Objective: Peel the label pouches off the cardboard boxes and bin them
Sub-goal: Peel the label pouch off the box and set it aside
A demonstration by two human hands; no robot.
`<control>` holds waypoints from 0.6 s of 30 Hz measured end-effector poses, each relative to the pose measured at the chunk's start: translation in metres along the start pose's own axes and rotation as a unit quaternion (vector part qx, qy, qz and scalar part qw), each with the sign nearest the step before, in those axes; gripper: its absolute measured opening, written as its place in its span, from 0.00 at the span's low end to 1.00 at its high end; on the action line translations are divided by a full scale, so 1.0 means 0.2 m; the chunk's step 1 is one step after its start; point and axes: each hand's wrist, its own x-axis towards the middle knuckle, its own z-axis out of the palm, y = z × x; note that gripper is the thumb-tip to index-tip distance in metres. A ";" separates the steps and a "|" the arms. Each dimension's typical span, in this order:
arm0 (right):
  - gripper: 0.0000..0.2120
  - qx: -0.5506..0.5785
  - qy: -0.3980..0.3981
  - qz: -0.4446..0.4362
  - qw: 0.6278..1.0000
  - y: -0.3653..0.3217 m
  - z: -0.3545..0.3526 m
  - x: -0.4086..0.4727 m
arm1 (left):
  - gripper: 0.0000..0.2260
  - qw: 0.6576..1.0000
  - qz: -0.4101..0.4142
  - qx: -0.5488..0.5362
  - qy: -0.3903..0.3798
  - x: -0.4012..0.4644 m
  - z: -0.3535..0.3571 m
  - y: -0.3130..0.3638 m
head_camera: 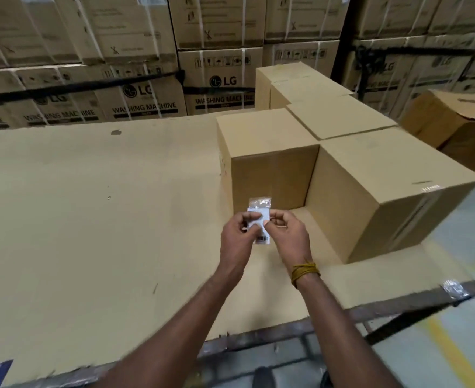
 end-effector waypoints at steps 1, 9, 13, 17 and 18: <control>0.11 -0.012 -0.002 0.010 1.000 0.06 -0.01 -0.10 | 0.09 1.000 -0.025 -0.001 -0.001 -0.09 -0.01 -0.06; 0.11 -0.181 0.026 -0.063 0.981 0.40 -0.29 -0.69 | 0.03 0.985 -0.154 0.006 -0.075 -0.64 0.13 -0.36; 0.12 -0.261 0.038 -0.087 0.961 0.57 -0.49 -0.86 | 0.04 0.961 -0.245 -0.063 -0.110 -0.84 0.29 -0.44; 0.13 -0.264 0.021 -0.069 0.962 0.76 -0.70 -0.98 | 0.06 0.935 -0.319 -0.093 -0.127 -0.97 0.49 -0.56; 0.13 -0.262 0.021 -0.062 0.963 0.81 -0.75 -1.01 | 0.06 0.926 -0.346 -0.094 -0.120 -0.99 0.55 -0.60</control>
